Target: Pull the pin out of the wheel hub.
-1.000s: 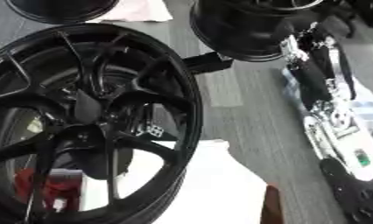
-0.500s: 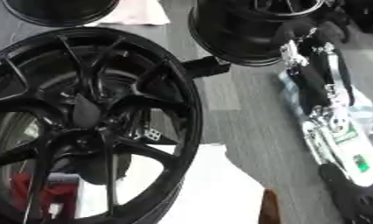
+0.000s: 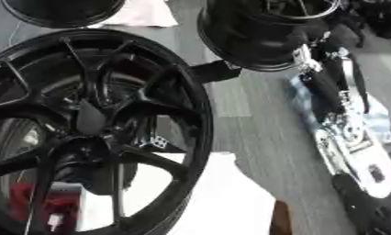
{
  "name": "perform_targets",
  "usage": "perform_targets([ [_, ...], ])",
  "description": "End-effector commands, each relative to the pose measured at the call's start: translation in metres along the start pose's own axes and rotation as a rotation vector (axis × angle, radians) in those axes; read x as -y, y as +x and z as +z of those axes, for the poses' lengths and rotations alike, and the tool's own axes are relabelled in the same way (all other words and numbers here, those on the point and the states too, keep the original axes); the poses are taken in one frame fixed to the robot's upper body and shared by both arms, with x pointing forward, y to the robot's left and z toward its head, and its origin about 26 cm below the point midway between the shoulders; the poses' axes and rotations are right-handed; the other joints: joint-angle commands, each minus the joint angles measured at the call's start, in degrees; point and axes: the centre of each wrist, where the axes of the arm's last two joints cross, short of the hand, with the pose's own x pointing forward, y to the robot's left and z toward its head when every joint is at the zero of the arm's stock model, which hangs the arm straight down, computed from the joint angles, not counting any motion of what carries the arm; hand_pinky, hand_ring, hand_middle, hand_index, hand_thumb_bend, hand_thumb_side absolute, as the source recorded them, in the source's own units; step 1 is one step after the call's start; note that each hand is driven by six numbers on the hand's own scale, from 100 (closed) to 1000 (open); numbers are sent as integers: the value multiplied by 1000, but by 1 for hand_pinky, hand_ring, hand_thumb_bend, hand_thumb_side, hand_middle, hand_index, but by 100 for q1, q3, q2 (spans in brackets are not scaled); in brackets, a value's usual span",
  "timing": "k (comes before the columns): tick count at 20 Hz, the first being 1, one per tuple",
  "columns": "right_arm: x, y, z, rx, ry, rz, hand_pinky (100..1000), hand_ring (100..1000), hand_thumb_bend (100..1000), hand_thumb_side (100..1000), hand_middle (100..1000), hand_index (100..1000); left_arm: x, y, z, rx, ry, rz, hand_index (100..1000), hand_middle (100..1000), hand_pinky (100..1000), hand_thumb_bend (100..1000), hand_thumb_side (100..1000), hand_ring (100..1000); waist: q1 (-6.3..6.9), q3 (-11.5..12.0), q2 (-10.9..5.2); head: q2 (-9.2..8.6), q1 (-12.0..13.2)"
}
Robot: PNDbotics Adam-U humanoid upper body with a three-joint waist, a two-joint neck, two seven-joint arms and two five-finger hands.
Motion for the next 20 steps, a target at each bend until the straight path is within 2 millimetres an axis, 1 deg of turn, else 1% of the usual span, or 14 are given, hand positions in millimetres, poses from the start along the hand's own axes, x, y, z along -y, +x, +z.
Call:
perform_targets([
  [1,2,9,-5,34,9,14,615,676,261,382,607,669,-11,5,5,14,7,-63,946,747,1000,135,960,820,36,12,-67,-41,-31],
  [3,2,9,-6,35,10,14,615,676,261,382,606,668,-11,5,5,19,1,-68,939,740,1000,103,944,816,31,20,-68,-39,-33],
  [7,2,9,-6,35,10,15,614,675,262,382,605,668,-11,4,5,27,-3,-52,907,703,1000,100,907,797,25,25,-72,-30,-37],
  [9,2,9,-6,35,10,16,614,675,262,382,605,668,-11,4,5,29,2,-33,876,662,1000,100,839,774,23,31,-75,-25,-38],
  [10,2,9,-6,35,10,16,614,675,262,381,604,668,-12,4,5,29,8,-18,847,633,1000,100,743,757,22,36,-79,-23,-43],
  [11,3,9,-6,36,11,17,614,674,262,381,604,668,-12,5,5,33,21,-1,830,612,1000,100,706,738,20,42,-84,-20,-47],
  [13,3,9,-6,37,11,18,614,675,262,381,604,668,-11,11,4,70,50,26,804,554,1000,100,728,666,11,52,-95,-6,-49],
  [14,3,9,-6,37,11,19,614,675,262,381,604,668,-10,17,3,108,71,36,800,548,1000,100,720,658,4,57,-103,4,-51],
  [15,3,9,-6,38,11,20,614,675,260,380,604,668,-10,23,3,152,92,42,792,535,1000,100,694,645,-2,64,-109,13,-54],
  [16,4,9,-6,40,11,22,614,675,260,380,604,668,-9,28,4,196,112,47,792,535,1000,100,694,645,-7,73,-113,19,-58],
  [17,4,9,-6,41,11,23,614,675,259,379,604,668,-7,33,4,233,127,50,788,527,1000,100,645,637,-15,75,-121,30,-58],
  [18,5,10,-6,44,13,25,615,675,259,378,604,668,-8,42,5,290,163,57,789,527,1000,100,628,637,-30,84,-136,48,-58],
  [19,5,10,-6,49,13,27,615,675,260,377,605,669,-9,48,7,348,200,69,793,530,1000,100,624,641,-42,100,-144,54,-64],
  [20,6,10,-6,52,13,30,615,675,260,376,605,669,-5,52,7,395,224,87,794,532,1000,100,624,642,-45,114,-146,55,-73],
])
